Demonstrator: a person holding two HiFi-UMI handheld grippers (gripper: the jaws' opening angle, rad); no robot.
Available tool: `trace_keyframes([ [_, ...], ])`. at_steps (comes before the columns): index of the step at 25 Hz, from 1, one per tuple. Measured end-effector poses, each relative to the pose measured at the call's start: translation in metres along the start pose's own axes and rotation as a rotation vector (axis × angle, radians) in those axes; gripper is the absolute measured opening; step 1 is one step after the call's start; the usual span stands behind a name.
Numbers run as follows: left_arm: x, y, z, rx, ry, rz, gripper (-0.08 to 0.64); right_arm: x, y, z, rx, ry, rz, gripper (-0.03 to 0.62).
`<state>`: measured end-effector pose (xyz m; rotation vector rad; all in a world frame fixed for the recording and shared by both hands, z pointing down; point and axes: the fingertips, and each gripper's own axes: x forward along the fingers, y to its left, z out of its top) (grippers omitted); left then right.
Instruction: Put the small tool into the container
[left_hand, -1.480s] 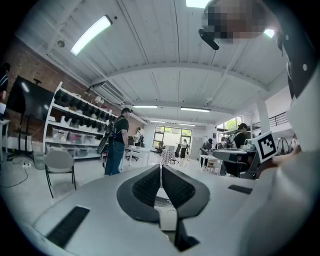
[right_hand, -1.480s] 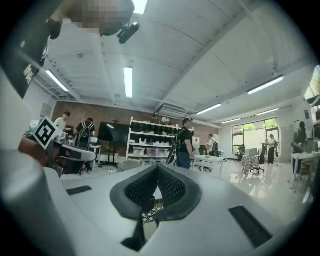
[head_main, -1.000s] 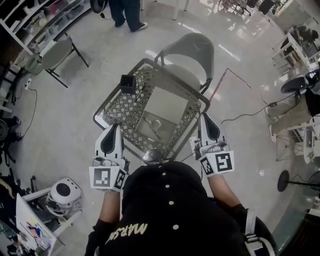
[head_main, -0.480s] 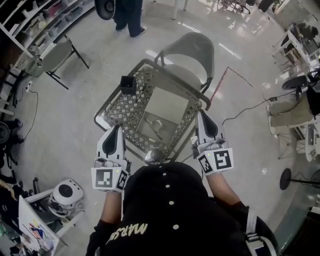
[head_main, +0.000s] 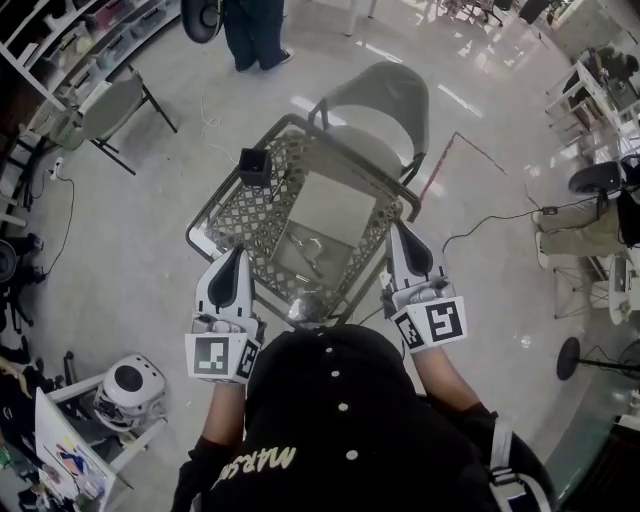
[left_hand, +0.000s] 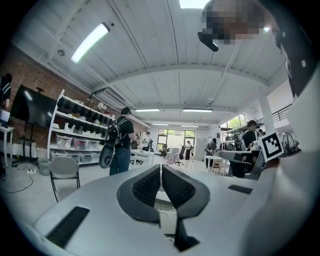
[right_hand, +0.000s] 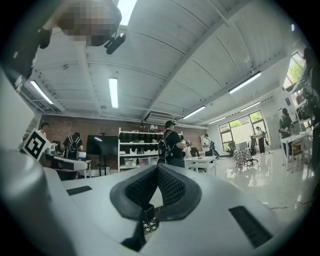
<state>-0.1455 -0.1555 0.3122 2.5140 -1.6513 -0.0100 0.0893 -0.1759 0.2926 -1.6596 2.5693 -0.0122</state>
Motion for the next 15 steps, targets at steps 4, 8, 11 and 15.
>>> trace_keyframes([
  [4,-0.0002,-0.0045,-0.0009,0.0,0.004,-0.003,0.034,-0.0005,-0.0012,0.0018,0.0,-0.002,0.002,0.012],
  [8,0.0003,-0.0051,-0.0012,-0.002,0.002,-0.003,0.034,0.0005,-0.0001,0.0018,-0.014,-0.004,0.006,0.012],
  [11,-0.0001,-0.0059,-0.0013,0.0,0.002,-0.003,0.034,0.0006,0.0018,0.0005,-0.011,-0.002,0.015,0.012],
  [15,0.0005,-0.0083,-0.0015,0.001,0.003,-0.004,0.034,-0.0006,0.0032,0.0009,-0.028,-0.002,0.02,0.012],
])
